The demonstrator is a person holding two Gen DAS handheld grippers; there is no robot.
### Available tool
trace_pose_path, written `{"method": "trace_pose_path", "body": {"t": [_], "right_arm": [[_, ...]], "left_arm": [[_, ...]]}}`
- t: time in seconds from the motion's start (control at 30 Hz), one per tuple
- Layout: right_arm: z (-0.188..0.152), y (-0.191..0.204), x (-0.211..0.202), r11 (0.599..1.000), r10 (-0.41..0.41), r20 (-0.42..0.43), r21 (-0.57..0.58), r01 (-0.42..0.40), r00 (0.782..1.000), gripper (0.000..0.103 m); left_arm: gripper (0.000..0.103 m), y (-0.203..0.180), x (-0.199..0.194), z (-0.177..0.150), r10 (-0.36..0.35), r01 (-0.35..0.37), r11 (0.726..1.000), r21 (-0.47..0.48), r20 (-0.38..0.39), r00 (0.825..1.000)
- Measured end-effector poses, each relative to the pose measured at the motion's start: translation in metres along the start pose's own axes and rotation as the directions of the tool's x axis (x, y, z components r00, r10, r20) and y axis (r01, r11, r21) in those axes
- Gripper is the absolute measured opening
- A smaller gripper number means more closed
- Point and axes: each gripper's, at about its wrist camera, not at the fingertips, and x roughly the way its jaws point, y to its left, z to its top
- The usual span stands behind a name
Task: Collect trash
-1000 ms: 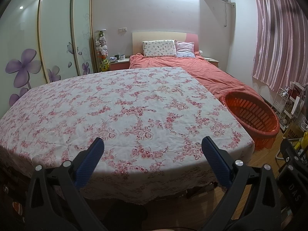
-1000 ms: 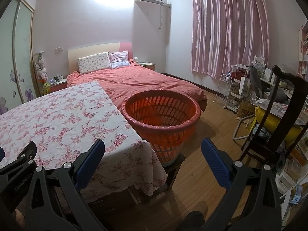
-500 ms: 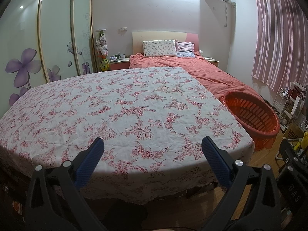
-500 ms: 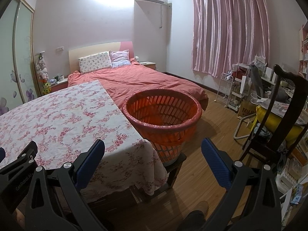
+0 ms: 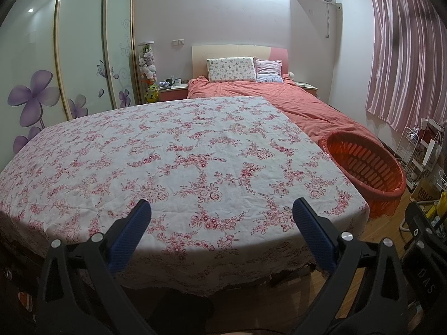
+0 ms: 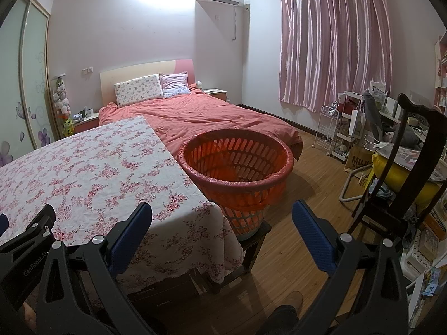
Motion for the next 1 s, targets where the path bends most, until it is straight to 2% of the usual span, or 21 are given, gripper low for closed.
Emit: {"method": "trace_pose_path", "body": {"t": [1.0], "right_arm": [[0.0013,-0.0014,0.0001,1.000,0.000,-0.001,0.002,0.000,1.000,0.099]], "left_arm": [[0.099,0.0000,-0.0002,-0.0033,0.000,0.000,1.000,-0.002,-0.006,1.000]]}}
